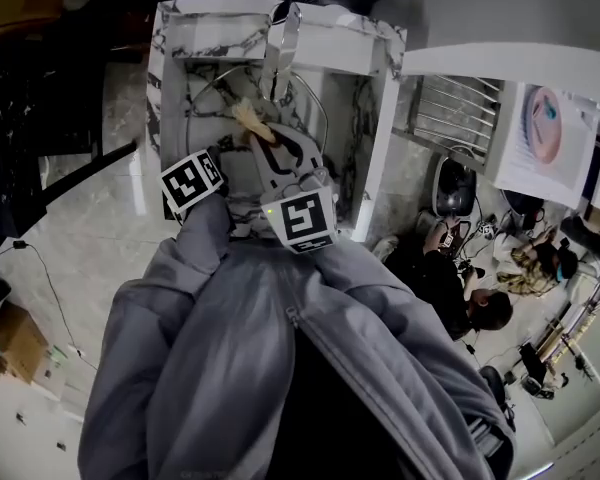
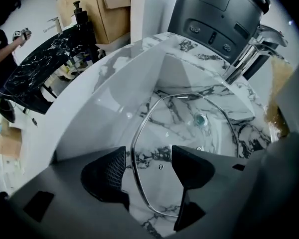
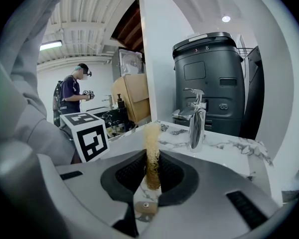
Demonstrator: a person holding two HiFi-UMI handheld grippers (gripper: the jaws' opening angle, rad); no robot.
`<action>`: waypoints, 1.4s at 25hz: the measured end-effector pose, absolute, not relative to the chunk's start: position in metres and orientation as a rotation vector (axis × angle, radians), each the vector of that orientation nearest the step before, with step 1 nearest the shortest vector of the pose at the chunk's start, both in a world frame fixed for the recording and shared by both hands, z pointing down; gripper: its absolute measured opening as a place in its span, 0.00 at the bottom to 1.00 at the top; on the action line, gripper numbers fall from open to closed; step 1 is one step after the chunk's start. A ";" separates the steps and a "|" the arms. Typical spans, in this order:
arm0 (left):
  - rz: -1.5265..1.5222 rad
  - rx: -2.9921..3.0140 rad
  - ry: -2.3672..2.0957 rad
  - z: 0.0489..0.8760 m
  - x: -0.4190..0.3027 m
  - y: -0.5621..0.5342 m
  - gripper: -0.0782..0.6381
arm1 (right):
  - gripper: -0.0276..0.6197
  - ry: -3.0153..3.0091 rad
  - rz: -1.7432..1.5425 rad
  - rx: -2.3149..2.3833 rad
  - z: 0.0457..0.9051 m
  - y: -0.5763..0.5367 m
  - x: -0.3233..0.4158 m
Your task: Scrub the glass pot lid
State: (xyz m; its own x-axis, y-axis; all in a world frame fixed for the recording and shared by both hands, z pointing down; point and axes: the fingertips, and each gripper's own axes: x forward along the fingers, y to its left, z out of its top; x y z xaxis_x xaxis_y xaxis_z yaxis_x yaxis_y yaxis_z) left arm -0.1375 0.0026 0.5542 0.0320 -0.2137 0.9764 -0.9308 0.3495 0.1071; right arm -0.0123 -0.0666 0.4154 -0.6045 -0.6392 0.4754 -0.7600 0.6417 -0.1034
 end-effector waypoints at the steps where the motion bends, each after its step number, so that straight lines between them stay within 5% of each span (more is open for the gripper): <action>1: 0.776 1.079 -1.459 0.558 -0.138 0.003 0.52 | 0.14 -2.470 0.417 1.107 0.415 -0.068 -0.011; 14: 0.720 0.932 -1.347 0.591 -0.137 0.011 0.50 | 0.14 -2.476 0.437 1.115 0.416 -0.067 -0.002; 23: 0.649 0.994 -1.265 0.579 -0.133 0.013 0.32 | 0.14 -2.450 0.430 1.102 0.426 -0.056 0.004; 35: 0.550 1.209 -1.105 0.532 -0.113 0.013 0.21 | 0.14 -2.434 0.408 1.115 0.427 -0.052 0.004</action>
